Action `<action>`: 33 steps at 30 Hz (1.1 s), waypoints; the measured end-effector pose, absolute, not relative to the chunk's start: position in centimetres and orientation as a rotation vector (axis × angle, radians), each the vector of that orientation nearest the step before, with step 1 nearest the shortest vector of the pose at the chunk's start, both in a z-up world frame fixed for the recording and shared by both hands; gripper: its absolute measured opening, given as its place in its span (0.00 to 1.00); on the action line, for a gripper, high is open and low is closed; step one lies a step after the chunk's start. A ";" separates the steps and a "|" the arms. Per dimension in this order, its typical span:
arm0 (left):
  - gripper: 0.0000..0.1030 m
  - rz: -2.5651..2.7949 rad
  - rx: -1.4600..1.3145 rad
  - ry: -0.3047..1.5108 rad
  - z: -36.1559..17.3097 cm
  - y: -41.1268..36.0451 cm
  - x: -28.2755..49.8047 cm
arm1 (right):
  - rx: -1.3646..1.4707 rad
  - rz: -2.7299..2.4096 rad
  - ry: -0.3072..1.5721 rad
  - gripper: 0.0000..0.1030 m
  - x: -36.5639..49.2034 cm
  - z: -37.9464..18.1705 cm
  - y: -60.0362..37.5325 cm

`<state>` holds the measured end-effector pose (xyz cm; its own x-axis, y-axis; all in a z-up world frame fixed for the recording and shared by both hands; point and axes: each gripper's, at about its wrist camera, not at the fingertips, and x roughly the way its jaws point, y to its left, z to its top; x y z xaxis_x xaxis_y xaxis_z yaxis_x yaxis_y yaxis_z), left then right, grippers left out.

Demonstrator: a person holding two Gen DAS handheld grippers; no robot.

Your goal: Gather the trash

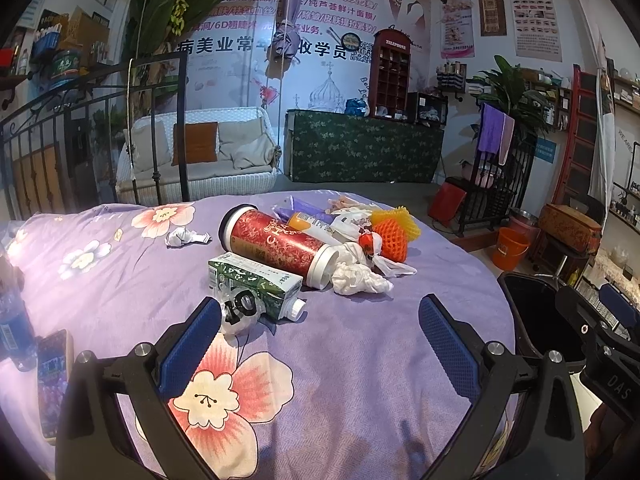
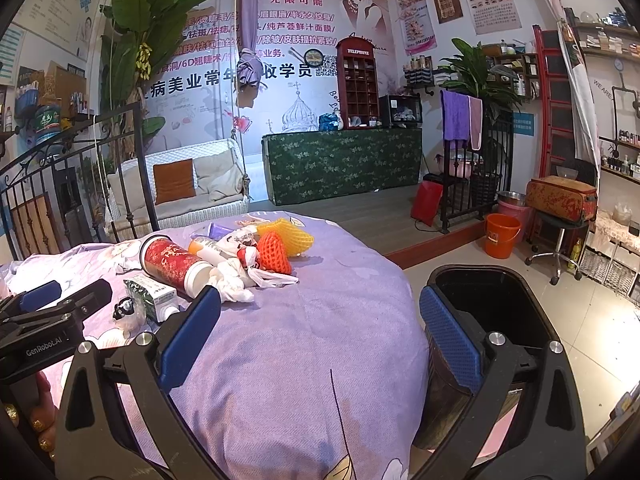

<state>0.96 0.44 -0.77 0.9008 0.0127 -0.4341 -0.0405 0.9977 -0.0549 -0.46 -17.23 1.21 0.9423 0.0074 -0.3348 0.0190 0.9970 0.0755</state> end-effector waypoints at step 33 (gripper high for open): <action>0.79 0.041 -0.093 0.845 -6.7 9.4 11.6 | -0.002 0.209 0.657 0.96 8.3 -2.7 -13.4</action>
